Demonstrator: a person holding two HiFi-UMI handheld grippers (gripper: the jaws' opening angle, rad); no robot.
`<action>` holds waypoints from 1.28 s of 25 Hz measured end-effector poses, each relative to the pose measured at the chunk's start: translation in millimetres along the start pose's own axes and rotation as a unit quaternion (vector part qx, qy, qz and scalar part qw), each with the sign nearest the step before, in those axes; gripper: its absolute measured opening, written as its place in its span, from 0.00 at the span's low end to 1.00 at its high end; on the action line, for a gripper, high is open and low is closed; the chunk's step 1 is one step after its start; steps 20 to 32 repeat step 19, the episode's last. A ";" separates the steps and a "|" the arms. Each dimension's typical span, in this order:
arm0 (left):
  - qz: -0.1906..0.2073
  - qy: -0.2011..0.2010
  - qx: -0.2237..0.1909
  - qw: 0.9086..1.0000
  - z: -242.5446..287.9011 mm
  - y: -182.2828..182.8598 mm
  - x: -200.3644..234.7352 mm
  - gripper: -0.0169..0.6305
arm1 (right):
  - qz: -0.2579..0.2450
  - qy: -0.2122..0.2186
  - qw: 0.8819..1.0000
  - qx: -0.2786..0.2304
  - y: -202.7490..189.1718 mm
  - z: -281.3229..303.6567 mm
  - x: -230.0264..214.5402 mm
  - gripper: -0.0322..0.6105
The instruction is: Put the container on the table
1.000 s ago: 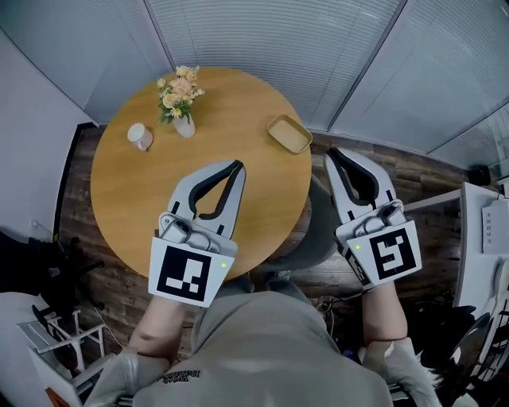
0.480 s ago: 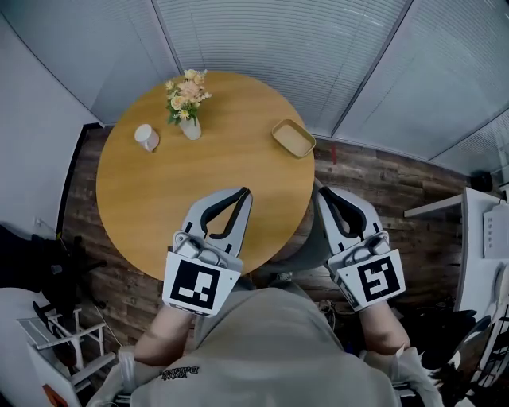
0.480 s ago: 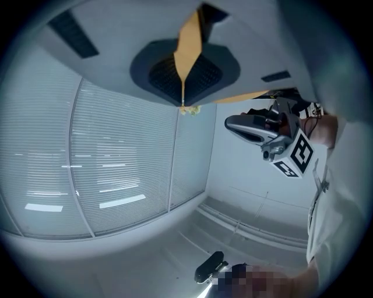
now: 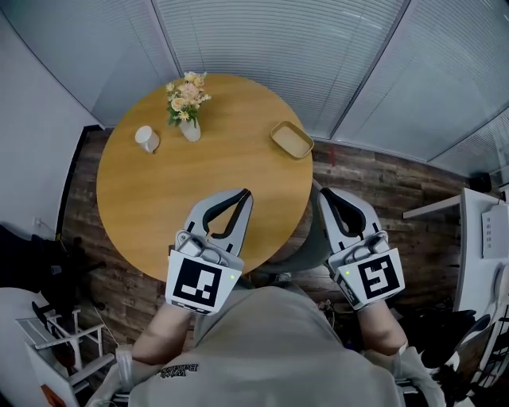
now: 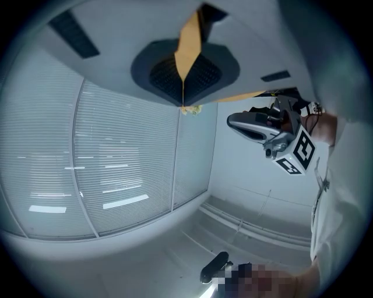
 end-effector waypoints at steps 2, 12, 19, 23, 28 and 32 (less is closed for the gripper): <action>-0.001 0.000 0.001 1.000 -0.6 -0.5 -0.8 0.06 | -0.001 0.002 1.000 0.000 0.3 -1.3 0.8 0.10; -0.022 -0.010 0.009 1.000 -2.9 -16.7 4.8 0.06 | -0.028 0.005 1.000 0.007 1.4 -1.1 7.7 0.10; 0.002 0.003 0.002 1.000 -8.4 -9.0 11.5 0.06 | -0.032 0.002 0.999 -0.004 12.4 0.1 7.4 0.10; 0.002 0.003 0.002 1.000 -8.4 -9.0 11.5 0.06 | -0.032 0.002 0.999 -0.004 12.4 0.1 7.4 0.10; 0.002 0.003 0.002 1.000 -8.4 -9.0 11.5 0.06 | -0.032 0.002 0.999 -0.004 12.4 0.1 7.4 0.10; 0.002 0.003 0.002 1.000 -8.4 -9.0 11.5 0.06 | -0.032 0.002 0.999 -0.004 12.4 0.1 7.4 0.10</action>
Point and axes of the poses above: the fingertips, and each gripper's own axes: z forward along the fingers, x to its left, y out of its top, the point moved 1 cm from there along -z, backward along the fingers, and after that the axes turned 15 degrees about -z, right-handed, at the moved point
